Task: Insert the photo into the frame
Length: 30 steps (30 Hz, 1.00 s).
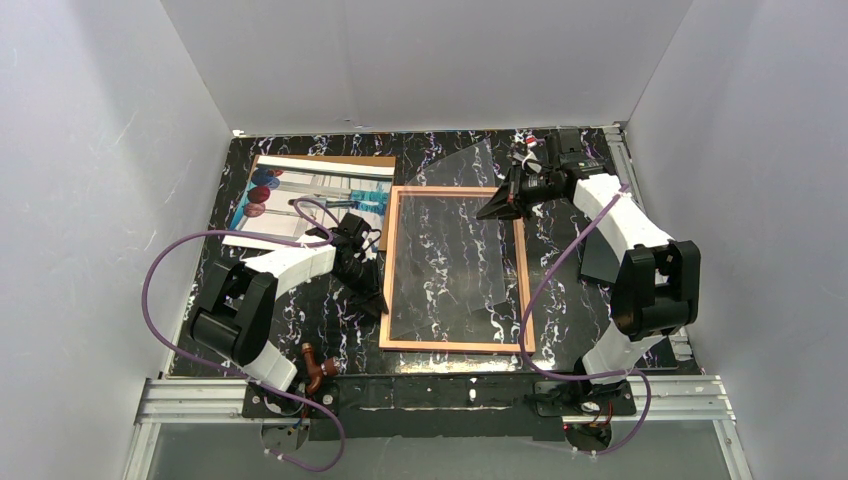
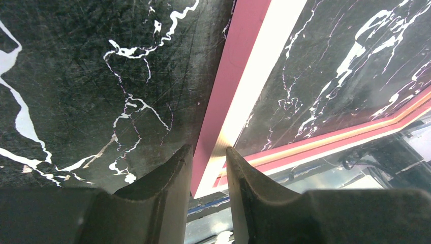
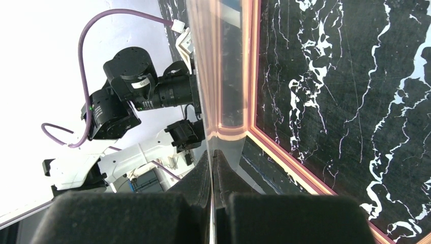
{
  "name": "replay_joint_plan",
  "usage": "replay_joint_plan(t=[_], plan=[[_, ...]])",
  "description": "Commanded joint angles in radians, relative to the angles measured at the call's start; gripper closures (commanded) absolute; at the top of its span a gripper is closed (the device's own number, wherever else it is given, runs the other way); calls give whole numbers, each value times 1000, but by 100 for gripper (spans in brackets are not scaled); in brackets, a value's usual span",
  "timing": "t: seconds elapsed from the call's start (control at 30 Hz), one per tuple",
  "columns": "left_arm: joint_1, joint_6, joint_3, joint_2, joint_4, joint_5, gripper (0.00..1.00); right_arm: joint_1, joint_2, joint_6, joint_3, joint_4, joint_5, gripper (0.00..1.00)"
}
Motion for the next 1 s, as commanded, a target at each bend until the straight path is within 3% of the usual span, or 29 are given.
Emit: replay_joint_plan(t=[0.0,0.57,0.97], plan=[[-19,22,-15,42,-122,-40,71,3,-22,6,-37,69,16,99],[-18,22,-14,50,-123,-41,71,3,-57,-45,-163,68,70,99],[-20,26,-14,51,-126,-39,71,3,-17,-194,-87,-106,158,99]])
